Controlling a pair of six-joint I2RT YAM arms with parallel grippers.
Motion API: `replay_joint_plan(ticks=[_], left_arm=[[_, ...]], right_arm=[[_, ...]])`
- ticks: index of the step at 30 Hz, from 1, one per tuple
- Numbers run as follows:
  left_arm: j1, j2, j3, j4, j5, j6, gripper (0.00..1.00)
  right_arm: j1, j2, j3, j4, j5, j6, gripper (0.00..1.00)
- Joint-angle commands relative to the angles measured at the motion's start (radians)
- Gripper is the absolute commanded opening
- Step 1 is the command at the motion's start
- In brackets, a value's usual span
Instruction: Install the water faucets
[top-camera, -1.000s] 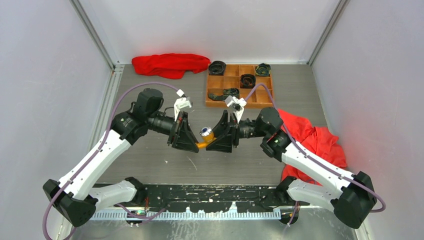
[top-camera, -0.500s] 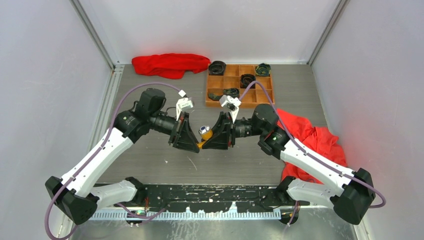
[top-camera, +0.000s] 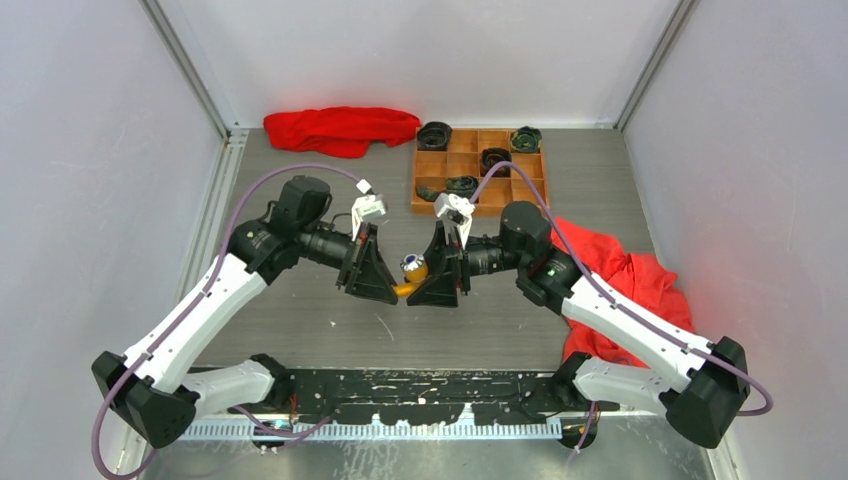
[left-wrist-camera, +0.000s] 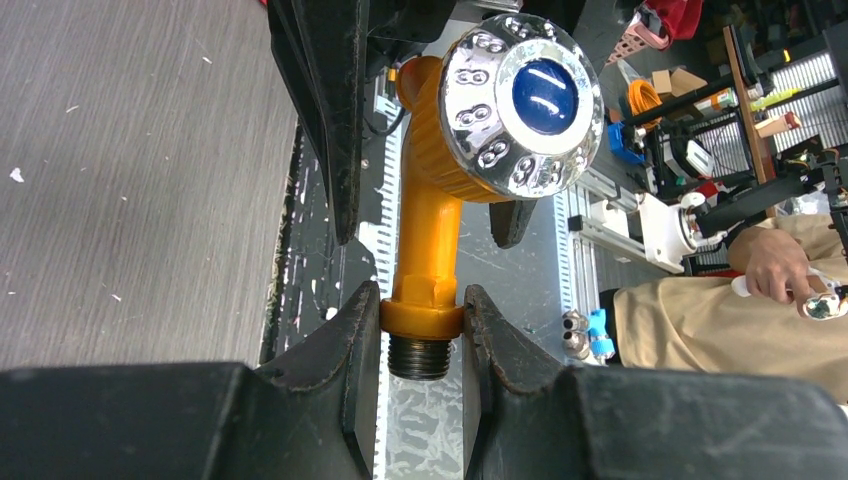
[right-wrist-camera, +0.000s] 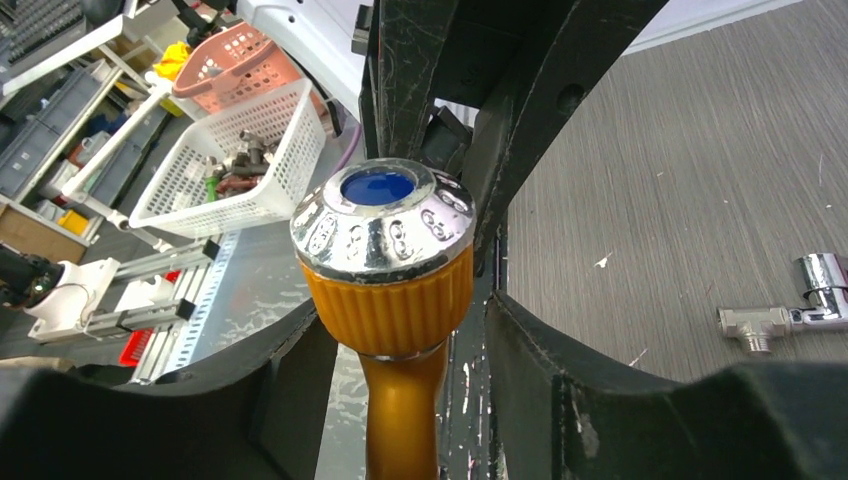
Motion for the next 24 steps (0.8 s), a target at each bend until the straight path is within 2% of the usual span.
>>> replay_joint_plan(ticks=[1, 5, 9, 18, 24], left_arm=[[0.008, -0.006, 0.046, 0.011, 0.044, 0.013, 0.0], [0.007, -0.003, 0.047, 0.015, 0.051, 0.011, 0.0], [0.007, -0.001, 0.044, 0.013, 0.056, 0.012, 0.0], [0.007, -0.004, 0.039, 0.022, 0.06, 0.005, 0.0], [0.008, -0.002, 0.035, 0.025, 0.064, 0.005, 0.0]], right_arm=[[0.008, -0.017, 0.048, -0.017, -0.016, -0.042, 0.6], [0.014, -0.002, 0.038, 0.006, -0.019, -0.027, 0.6], [0.02, 0.002, 0.031, 0.064, -0.023, -0.003, 0.57], [0.029, 0.03, 0.029, 0.116, -0.056, 0.031, 0.35], [0.039, 0.026, 0.022, 0.12, -0.077, 0.025, 0.34]])
